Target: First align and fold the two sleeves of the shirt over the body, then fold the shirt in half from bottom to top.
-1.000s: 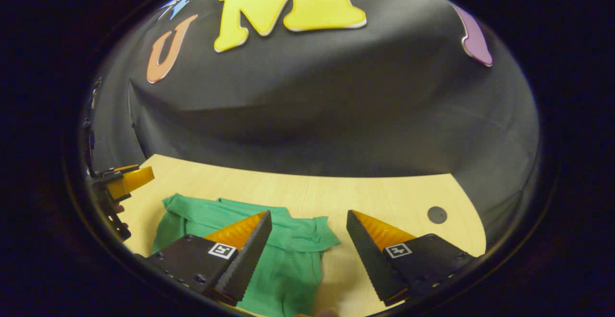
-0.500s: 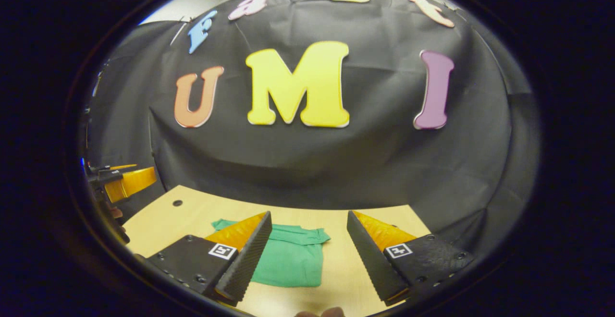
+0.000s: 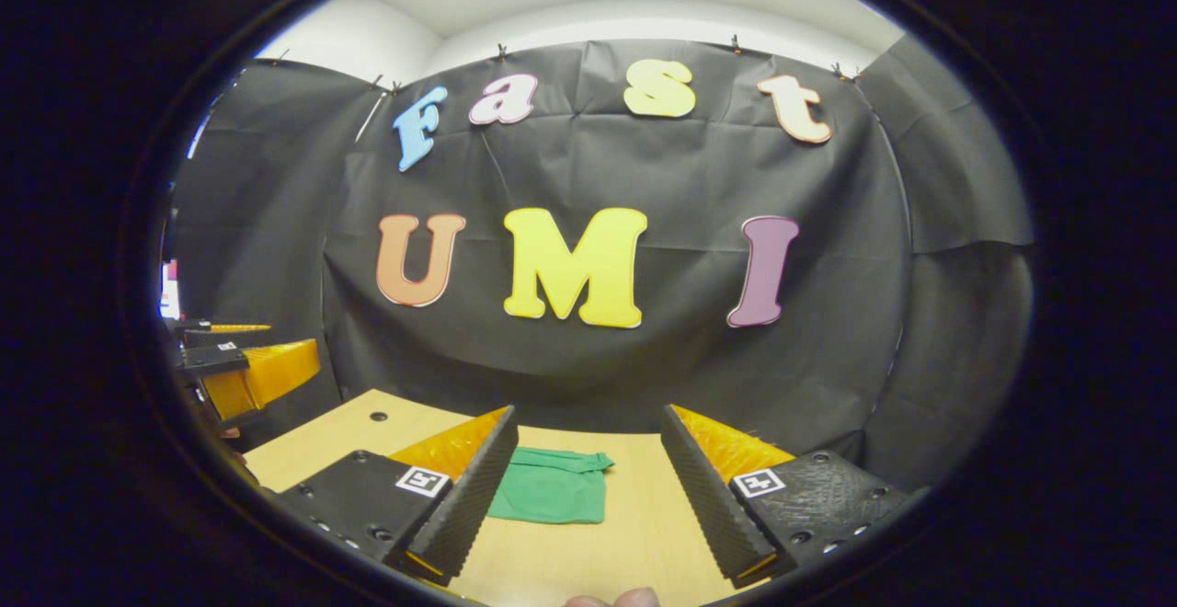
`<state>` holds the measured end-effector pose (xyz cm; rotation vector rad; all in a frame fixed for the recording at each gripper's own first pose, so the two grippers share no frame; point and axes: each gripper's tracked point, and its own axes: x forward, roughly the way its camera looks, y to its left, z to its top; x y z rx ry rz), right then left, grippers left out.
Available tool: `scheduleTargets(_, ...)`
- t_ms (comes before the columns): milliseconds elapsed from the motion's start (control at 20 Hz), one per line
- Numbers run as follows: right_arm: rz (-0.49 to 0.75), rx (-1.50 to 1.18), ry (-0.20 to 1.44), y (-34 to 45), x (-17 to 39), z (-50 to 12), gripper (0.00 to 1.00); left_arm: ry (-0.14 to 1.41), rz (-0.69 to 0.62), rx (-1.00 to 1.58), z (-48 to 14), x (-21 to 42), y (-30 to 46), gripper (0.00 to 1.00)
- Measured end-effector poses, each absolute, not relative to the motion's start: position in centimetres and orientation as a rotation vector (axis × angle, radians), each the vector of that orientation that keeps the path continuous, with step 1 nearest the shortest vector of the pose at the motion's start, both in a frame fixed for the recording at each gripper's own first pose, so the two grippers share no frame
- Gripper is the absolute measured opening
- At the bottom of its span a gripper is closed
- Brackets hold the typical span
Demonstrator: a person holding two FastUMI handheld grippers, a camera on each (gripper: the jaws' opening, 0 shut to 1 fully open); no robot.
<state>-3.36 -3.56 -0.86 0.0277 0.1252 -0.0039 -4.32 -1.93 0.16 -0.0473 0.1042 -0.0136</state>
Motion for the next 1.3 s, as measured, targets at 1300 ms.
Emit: scheduleTargets(1300,-0.01,0.096,0.097,-4.3,-8.3,1.3,0.96,0.029,0.0,-0.008,4.0,-8.0,-3.9,1.0)
